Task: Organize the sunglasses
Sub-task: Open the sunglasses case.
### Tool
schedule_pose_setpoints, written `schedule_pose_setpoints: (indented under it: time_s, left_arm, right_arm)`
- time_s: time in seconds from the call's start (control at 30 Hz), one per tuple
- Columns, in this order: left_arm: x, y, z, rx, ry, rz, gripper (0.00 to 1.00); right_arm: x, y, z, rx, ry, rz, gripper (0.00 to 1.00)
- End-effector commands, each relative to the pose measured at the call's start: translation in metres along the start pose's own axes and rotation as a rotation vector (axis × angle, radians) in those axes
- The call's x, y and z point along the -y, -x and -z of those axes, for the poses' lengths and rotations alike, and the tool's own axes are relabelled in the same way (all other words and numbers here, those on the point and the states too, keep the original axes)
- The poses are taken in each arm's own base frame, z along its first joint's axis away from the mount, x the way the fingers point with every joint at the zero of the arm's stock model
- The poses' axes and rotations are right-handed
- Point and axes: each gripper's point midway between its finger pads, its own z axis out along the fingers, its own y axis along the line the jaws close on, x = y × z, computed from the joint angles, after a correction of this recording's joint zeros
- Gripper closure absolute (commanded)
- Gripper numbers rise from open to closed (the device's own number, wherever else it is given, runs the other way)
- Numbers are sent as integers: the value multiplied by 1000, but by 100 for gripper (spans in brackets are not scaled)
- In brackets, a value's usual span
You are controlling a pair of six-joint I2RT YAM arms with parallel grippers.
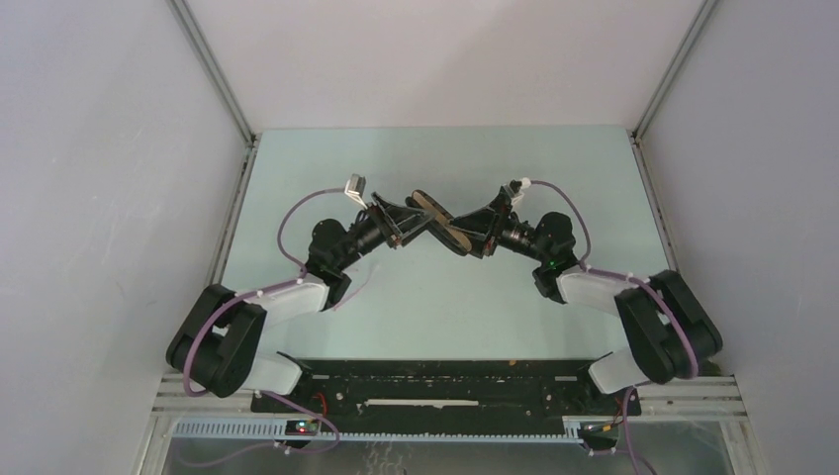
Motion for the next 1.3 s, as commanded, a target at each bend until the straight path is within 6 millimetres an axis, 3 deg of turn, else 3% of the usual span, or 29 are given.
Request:
schedule_pose_setpoints:
  time_s: [0.0,0.3,0.6,0.87,1.27]
  left_arm:
    - [25,-3,-2,-27,-103,-116,100]
    - [37,-10,4,-59,-155,-230,100]
    - [37,-17,12,-66,-206,-322,100]
    - [39,-22,20,-58,-248,-349,100]
    - [39,-24,23,-56,-264,-351,100]
  right_arm:
    - [-34,13,0,35,198,-231,100]
    - [-23,13,-11,43,227,-417,100]
    - [-22,15,-13,42,223,-537,89]
    - [-17,18,-14,44,214,-582,85]
    - [-16,20,-12,45,210,-563,65]
